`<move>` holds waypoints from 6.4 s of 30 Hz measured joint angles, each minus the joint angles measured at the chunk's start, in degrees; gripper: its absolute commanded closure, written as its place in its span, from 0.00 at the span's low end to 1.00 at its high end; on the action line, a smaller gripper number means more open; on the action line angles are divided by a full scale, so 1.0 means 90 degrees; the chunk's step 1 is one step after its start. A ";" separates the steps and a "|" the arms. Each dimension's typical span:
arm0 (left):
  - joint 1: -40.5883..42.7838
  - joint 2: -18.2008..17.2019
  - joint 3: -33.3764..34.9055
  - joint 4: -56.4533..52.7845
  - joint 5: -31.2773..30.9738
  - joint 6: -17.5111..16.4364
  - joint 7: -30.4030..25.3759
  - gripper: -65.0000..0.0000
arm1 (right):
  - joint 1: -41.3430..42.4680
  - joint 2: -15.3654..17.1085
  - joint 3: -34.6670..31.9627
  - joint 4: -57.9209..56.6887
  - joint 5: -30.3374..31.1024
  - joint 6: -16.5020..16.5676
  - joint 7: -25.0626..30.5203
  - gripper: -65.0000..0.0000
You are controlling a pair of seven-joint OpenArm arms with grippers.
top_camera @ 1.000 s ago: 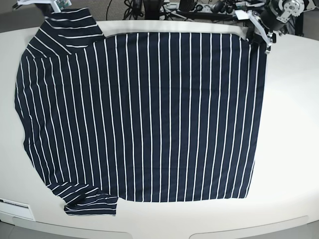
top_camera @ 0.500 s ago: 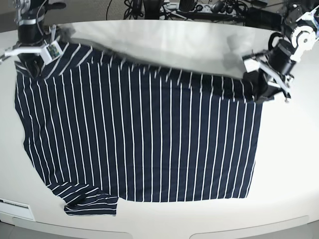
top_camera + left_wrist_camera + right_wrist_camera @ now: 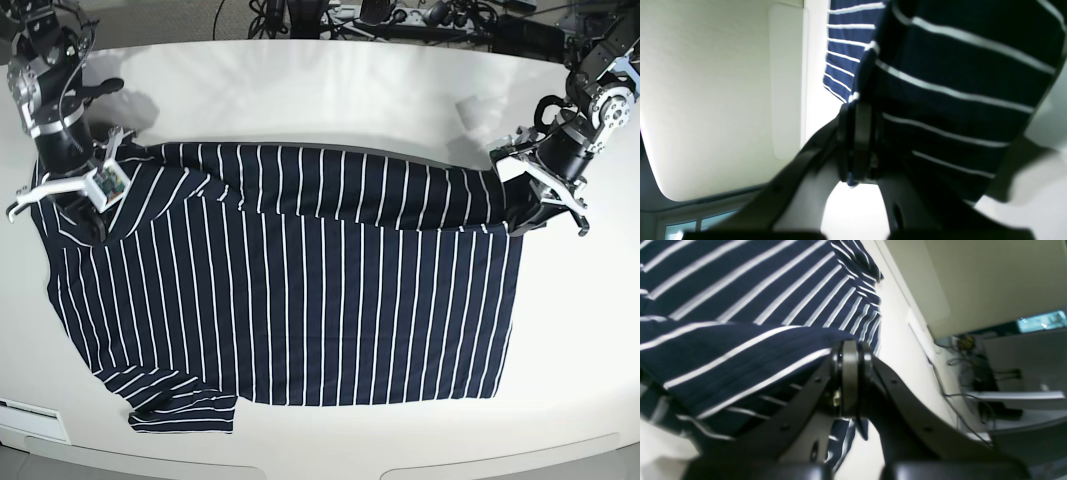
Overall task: Fold the T-shirt properly
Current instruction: 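Carry the shoulder edge over the shirt body toward the hem, then lower the folded edge, release, and pull both grippers back, then move both grippers to the hem corners and grasp the hem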
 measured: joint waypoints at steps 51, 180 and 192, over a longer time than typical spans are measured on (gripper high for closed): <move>-0.2276 0.1778 0.0010 -0.2008 -0.2324 0.1146 0.0566 1.00 | 0.2839 -0.0245 -0.0109 -0.2523 0.3699 0.0809 -0.0940 1.00; -0.1838 0.2069 -0.3842 -0.2127 -0.6987 -0.1955 0.2654 1.00 | -0.2873 -0.0554 0.1481 0.0068 0.1518 -0.0454 -0.1428 1.00; -0.4809 0.2856 -0.2934 -0.7189 -0.9262 -0.3674 0.3410 0.45 | -0.2871 -0.0627 0.1486 0.0068 0.1518 -0.0435 -0.1263 1.00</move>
